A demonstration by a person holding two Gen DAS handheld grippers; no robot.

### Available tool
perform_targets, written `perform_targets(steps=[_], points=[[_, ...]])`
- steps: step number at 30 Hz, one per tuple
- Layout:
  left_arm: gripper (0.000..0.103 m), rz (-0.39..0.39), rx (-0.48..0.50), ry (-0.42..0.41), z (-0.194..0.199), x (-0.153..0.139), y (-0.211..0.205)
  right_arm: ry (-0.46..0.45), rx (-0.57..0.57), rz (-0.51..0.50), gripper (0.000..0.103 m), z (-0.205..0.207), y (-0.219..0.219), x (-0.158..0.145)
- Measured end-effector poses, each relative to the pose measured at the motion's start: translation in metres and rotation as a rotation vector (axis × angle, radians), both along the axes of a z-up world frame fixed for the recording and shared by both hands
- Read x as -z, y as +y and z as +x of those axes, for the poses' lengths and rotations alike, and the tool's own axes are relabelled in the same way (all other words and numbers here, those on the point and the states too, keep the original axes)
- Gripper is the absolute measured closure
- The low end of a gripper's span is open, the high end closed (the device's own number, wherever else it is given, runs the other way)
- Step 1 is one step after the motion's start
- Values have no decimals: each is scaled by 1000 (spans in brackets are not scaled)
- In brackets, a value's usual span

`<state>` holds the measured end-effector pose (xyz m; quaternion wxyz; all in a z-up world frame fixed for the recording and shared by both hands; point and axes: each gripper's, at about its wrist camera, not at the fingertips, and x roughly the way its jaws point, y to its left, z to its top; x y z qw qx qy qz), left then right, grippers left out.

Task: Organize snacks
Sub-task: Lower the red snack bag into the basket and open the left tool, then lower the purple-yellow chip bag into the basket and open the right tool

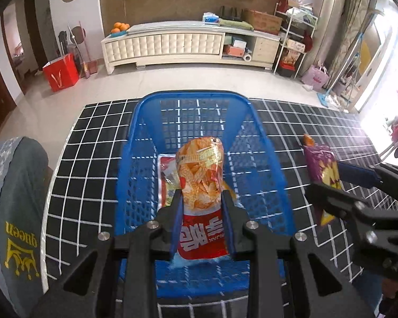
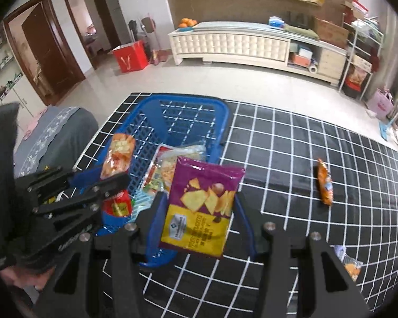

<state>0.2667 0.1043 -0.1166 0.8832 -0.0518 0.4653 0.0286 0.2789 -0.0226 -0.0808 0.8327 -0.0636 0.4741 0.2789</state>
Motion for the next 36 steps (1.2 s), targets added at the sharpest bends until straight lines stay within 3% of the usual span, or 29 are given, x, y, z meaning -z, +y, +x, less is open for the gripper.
perform_targets(steps=[2, 6, 7, 36], points=[[72, 16, -9, 1, 11, 3, 8, 1, -2, -2, 48, 3, 3, 3], [30, 69, -37, -2, 20, 9, 18, -2, -12, 3, 48, 6, 8, 4], [27, 77, -39, -10, 20, 8, 20, -6, -13, -1, 48, 7, 9, 4], [27, -19, -71, -69, -17, -6, 83, -48, -54, -68, 48, 8, 66, -9]])
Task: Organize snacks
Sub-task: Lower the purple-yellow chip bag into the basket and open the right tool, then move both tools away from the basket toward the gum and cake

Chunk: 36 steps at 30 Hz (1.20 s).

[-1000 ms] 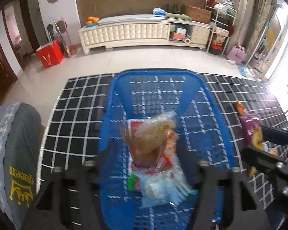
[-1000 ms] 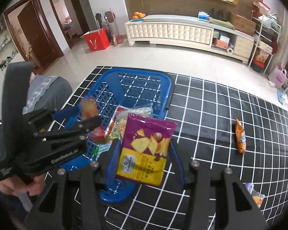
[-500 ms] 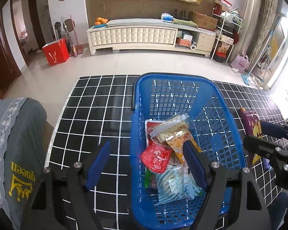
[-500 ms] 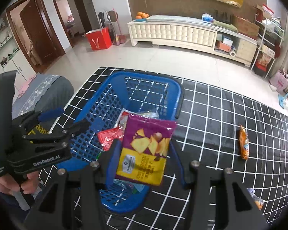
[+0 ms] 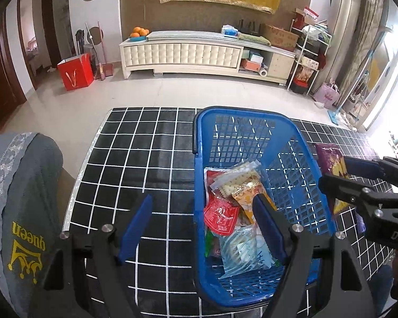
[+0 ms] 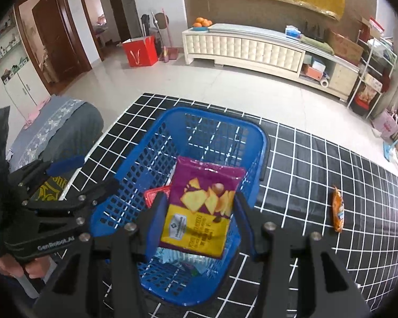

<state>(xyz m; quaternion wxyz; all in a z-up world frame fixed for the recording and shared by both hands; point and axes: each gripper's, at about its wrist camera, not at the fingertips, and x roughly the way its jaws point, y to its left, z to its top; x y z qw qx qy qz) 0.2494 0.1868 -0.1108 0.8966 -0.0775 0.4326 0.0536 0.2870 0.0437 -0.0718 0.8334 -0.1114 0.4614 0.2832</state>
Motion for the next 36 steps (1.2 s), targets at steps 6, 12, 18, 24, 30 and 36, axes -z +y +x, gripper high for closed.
perform_targets(steps=[6, 12, 18, 24, 30, 36], points=[[27, -23, 8, 6, 7, 9, 5, -2, 6, -68, 48, 15, 11, 12], [27, -50, 31, 1, 13, 16, 8, 8, 7, -114, 48, 26, 17, 27], [27, -63, 22, 15, 15, 23, 11, -73, 37, -151, 43, 29, 16, 34], [27, -54, 41, 17, 4, 18, -1, -16, 50, -89, 19, 15, -11, 23], [27, -46, 78, -13, -13, 3, -27, -46, 112, -28, 15, -12, -46, -4], [27, -49, 169, -34, -36, -16, -71, -98, 178, 10, 12, -52, -83, -20]])
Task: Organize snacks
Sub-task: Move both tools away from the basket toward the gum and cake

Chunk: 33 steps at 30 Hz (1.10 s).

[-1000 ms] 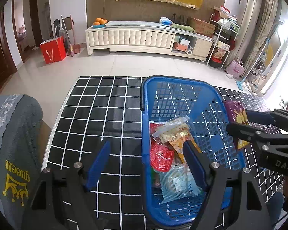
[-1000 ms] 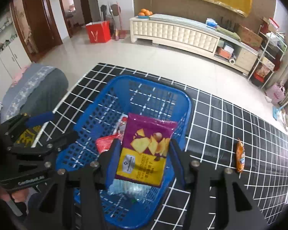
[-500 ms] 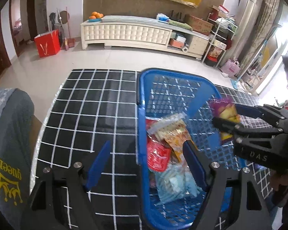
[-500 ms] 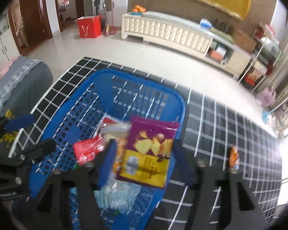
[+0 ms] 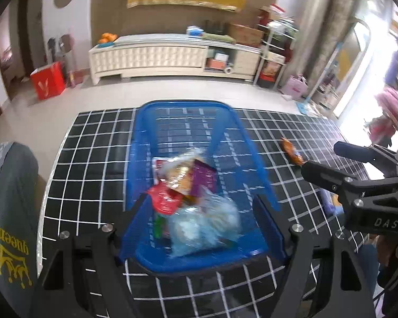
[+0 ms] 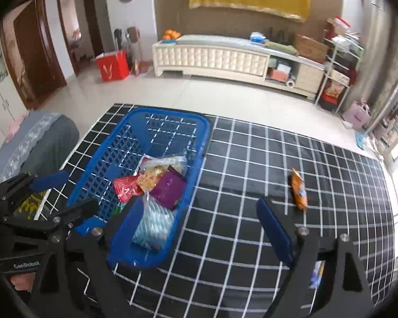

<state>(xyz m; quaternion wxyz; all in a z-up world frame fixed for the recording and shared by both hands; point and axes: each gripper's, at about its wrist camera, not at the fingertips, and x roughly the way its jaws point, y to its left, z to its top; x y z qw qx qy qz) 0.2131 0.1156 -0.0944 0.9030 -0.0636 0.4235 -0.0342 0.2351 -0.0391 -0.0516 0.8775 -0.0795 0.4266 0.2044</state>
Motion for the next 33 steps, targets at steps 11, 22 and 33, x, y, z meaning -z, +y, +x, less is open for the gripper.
perform_targets(steps=[11, 22, 33], points=[[27, 11, 105, 10, -19, -1, -82, 27, 137, 21, 12, -44, -87, 8], [27, 43, 228, 70, -10, 25, -176, 74, 281, 43, 12, -42, -179, 29], [27, 73, 320, 148, 22, 57, -249, 141, 398, 40, 12, -20, -251, 74]])
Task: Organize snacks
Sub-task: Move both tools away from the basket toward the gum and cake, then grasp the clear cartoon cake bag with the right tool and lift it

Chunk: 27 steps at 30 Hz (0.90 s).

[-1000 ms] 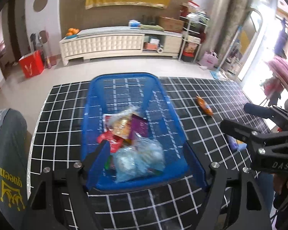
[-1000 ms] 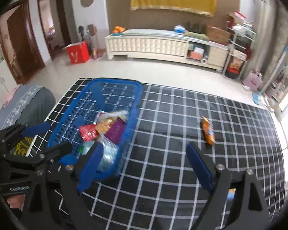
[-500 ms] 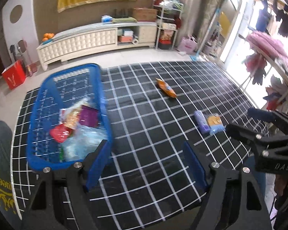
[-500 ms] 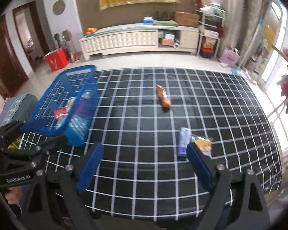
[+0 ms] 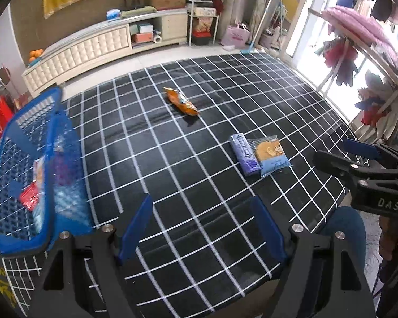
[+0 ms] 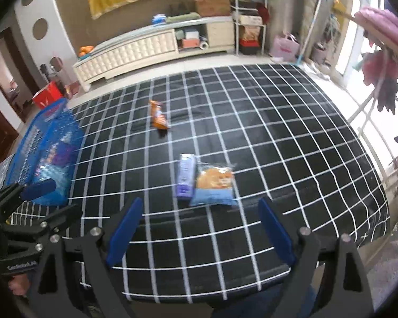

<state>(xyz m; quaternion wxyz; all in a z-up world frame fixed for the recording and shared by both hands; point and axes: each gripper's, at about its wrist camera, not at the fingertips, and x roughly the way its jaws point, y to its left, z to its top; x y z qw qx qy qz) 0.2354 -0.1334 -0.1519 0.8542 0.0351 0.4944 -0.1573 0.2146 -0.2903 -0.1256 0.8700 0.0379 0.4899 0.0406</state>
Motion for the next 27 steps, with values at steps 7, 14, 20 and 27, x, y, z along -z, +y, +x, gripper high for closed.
perform_targets(steps=[7, 14, 20, 27], points=[[27, 20, 15, 48, 27, 22, -23, 67, 17, -27, 12, 32, -24, 40], [27, 26, -1, 98, 53, 42, -28, 146, -16, -50, 12, 56, -23, 77], [27, 32, -4, 129, 65, 56, -25, 176, -60, -83, 12, 73, -6, 95], [27, 34, -23, 146, 70, 63, -22, 185, -66, -120, 12, 79, 5, 101]])
